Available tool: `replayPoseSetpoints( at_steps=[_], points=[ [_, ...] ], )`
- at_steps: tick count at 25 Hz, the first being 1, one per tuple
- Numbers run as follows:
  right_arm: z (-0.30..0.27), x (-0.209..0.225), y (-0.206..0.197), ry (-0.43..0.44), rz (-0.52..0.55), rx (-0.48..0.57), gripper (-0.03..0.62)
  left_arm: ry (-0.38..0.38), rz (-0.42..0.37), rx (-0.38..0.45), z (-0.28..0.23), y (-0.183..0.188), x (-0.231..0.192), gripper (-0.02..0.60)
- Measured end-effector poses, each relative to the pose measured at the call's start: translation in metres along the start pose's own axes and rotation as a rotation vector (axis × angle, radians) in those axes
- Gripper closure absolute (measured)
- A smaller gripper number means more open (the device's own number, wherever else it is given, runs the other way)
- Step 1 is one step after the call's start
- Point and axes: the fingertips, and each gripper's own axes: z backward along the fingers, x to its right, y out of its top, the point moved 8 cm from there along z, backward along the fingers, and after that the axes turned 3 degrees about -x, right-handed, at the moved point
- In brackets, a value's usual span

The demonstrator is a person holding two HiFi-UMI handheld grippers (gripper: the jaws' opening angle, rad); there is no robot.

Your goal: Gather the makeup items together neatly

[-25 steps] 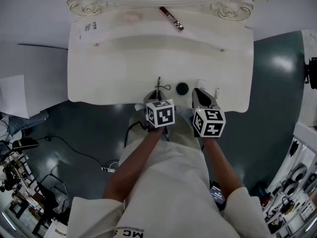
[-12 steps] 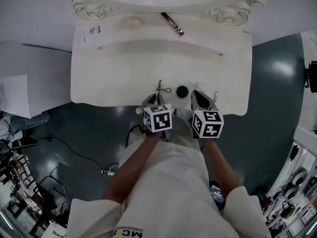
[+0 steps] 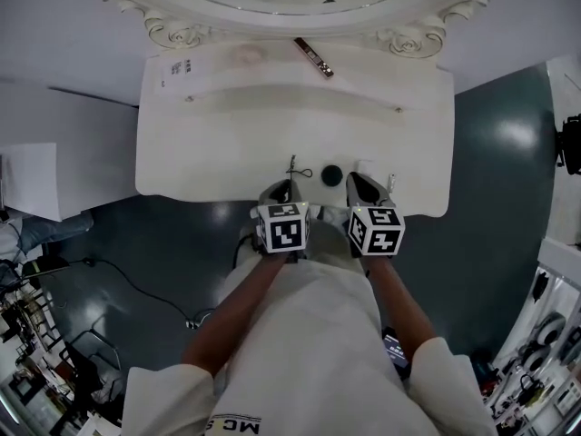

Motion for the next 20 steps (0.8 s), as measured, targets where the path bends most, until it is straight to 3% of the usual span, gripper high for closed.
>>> replayPoseSetpoints(
  at_steps=[4, 20],
  points=[
    [0.003, -0.005, 0.003, 0.017, 0.008, 0.008, 0.592, -0.039, 0.004, 0.012, 0.015, 0.005, 0.001, 0.571],
    [0.027, -0.059, 0.042, 0.111, 0.07, 0.088, 0.592, -0.148, -0.137, 0.119, 0.08, 0.037, -0.005, 0.571]
  ],
)
